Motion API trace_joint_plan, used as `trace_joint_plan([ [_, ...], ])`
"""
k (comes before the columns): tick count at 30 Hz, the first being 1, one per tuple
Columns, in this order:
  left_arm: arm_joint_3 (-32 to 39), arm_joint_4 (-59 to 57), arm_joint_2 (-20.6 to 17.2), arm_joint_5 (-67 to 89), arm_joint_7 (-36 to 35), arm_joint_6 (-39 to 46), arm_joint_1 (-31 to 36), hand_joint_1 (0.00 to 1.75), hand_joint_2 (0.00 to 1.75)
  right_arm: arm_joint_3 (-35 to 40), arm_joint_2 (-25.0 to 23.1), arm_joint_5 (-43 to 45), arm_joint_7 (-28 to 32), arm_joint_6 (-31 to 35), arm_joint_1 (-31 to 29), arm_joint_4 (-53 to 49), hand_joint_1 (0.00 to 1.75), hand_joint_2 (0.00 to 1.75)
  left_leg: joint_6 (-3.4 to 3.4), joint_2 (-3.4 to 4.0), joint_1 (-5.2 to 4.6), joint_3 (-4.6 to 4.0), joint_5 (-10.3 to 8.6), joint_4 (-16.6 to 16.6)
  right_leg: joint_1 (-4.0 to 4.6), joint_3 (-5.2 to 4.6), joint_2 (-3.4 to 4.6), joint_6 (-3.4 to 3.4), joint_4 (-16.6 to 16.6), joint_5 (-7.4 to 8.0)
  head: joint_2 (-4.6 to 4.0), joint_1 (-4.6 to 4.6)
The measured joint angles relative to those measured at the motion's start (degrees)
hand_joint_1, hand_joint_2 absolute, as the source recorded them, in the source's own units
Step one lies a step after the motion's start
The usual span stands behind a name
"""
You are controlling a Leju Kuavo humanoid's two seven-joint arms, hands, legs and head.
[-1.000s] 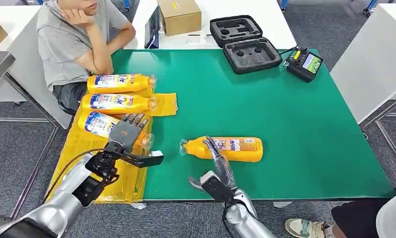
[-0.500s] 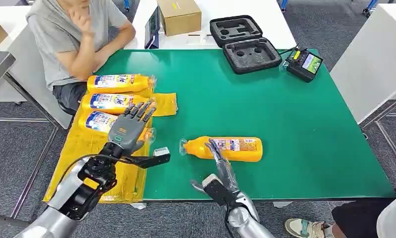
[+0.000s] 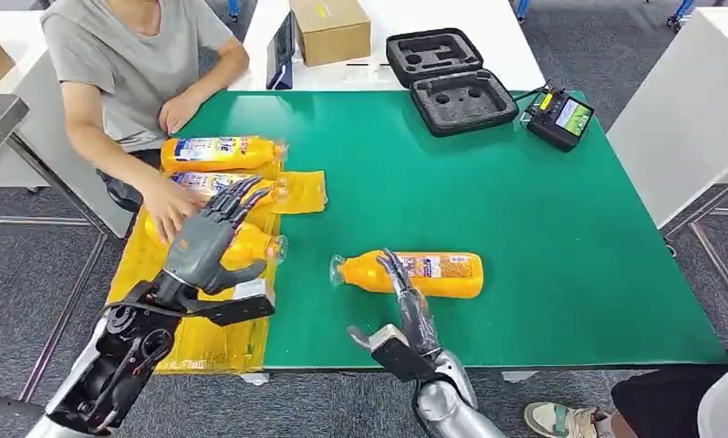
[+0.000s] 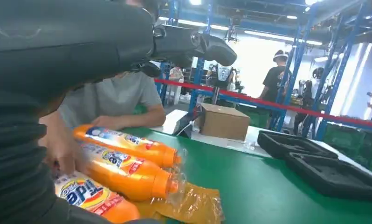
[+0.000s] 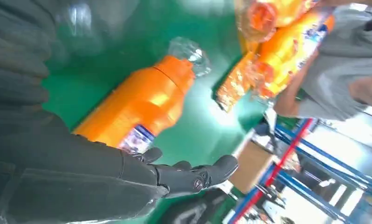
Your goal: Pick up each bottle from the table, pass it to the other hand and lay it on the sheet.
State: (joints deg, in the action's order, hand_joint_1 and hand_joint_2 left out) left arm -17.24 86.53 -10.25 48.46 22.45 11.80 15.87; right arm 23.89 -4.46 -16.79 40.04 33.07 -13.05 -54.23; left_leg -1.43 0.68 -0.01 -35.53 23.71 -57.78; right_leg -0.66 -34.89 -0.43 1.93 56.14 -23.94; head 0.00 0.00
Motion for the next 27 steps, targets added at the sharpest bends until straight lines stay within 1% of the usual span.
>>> trace_joint_plan([
  [4, 0.76, 0.00, 0.02, -0.52, 1.51, 0.81, -2.20, 0.00, 1.75, 0.09, 0.63, -0.96, 0.00, 0.00, 1.13, -3.23, 0.00, 1.75, 0.00, 0.00, 0.00, 0.00, 0.00, 0.00, 0.00, 0.00, -0.03, 0.00, 0.00, 0.00, 0.00, 0.00],
  [10, 0.96, 0.00, 0.17, -1.62, 2.25, 0.92, -3.02, 0.00, 1.75, 0.09, 1.27, -2.34, 0.00, 0.33, 1.86, -5.44, 0.00, 1.75, 0.00, 0.00, 0.00, 0.01, -0.01, 0.00, 0.00, 0.00, -0.03, 0.00, 0.00, 0.00, 0.00, 0.00],
  [11, 1.22, 0.00, 0.59, -3.13, 3.32, 0.87, -3.17, 0.00, 1.75, 0.04, 1.40, -4.77, 0.00, 1.58, 2.17, -5.92, 0.00, 1.75, 0.00, 0.00, 0.00, 0.01, -0.01, 0.00, 0.00, 0.00, -0.03, 0.00, 0.00, 0.00, 0.00, 0.00],
  [12, 1.60, 0.00, 1.18, -5.04, 4.59, 0.85, -3.48, 0.00, 1.75, -0.26, 1.46, -9.42, -0.37, 3.42, 2.73, -6.53, 0.00, 1.75, 0.00, -0.01, 0.00, 0.01, -0.01, 0.00, 0.00, 0.00, -0.03, 0.00, 0.00, 0.00, 0.00, 0.00],
  [15, 2.21, 0.57, 3.62, -10.81, 7.88, -0.63, -5.02, 0.00, 1.75, -3.99, 1.44, -30.61, -4.84, 6.31, 5.43, -10.22, 0.00, 1.75, -0.01, -0.04, -0.01, -0.02, 0.01, 0.00, -0.02, 0.00, -0.06, 0.01, -0.01, -0.01, 0.00, 0.00],
  [17, 2.16, 1.14, 5.40, -13.36, 9.16, -1.62, -6.41, 0.00, 1.75, -6.52, 1.57, -38.45, -7.72, 6.43, 6.80, -12.50, 0.00, 1.75, -0.02, -0.05, -0.04, -0.05, 0.04, 0.00, -0.05, -0.02, -0.06, 0.01, -0.01, -0.02, 0.00, -0.02],
  [19, 2.12, 1.55, 6.76, -13.86, 9.49, -1.88, -7.13, 0.00, 1.75, -8.18, 1.81, -38.51, -8.79, 6.43, 7.44, -14.07, 0.00, 1.75, -0.03, -0.05, -0.07, -0.06, 0.07, 0.00, -0.07, -0.02, -0.05, 0.01, -0.02, -0.02, 0.00, 0.02],
  [22, 2.16, 1.81, 7.67, -14.12, 9.75, -1.95, -7.67, 0.00, 1.75, -9.38, 2.12, -38.71, -9.38, 6.47, 7.98, -15.41, 0.00, 1.75, -0.04, -0.03, -0.08, -0.02, 0.08, 0.00, -0.08, -0.02, -0.04, 0.01, -0.04, -0.01, 0.00, 0.00],
  [25, 2.27, 2.25, 8.88, -17.54, 11.69, -3.80, -8.27, 0.00, 1.75, -10.56, 2.49, -43.67, -12.62, 6.56, 8.62, -16.69, 0.00, 1.75, -0.05, -0.04, -0.08, -0.01, 0.04, 0.00, -0.06, 0.00, -0.08, 0.01, -0.03, -0.01, 0.00, -0.02],
  [27, 2.27, 2.91, 10.08, -20.36, 12.83, -5.54, -9.27, 0.00, 1.75, -11.32, 3.15, -48.42, -16.16, 6.42, 9.10, -18.01, 0.00, 1.75, -0.05, -0.04, -0.08, -0.02, 0.04, 0.00, -0.05, 0.00, -0.07, 0.01, -0.02, -0.01, 0.00, -0.02],
])
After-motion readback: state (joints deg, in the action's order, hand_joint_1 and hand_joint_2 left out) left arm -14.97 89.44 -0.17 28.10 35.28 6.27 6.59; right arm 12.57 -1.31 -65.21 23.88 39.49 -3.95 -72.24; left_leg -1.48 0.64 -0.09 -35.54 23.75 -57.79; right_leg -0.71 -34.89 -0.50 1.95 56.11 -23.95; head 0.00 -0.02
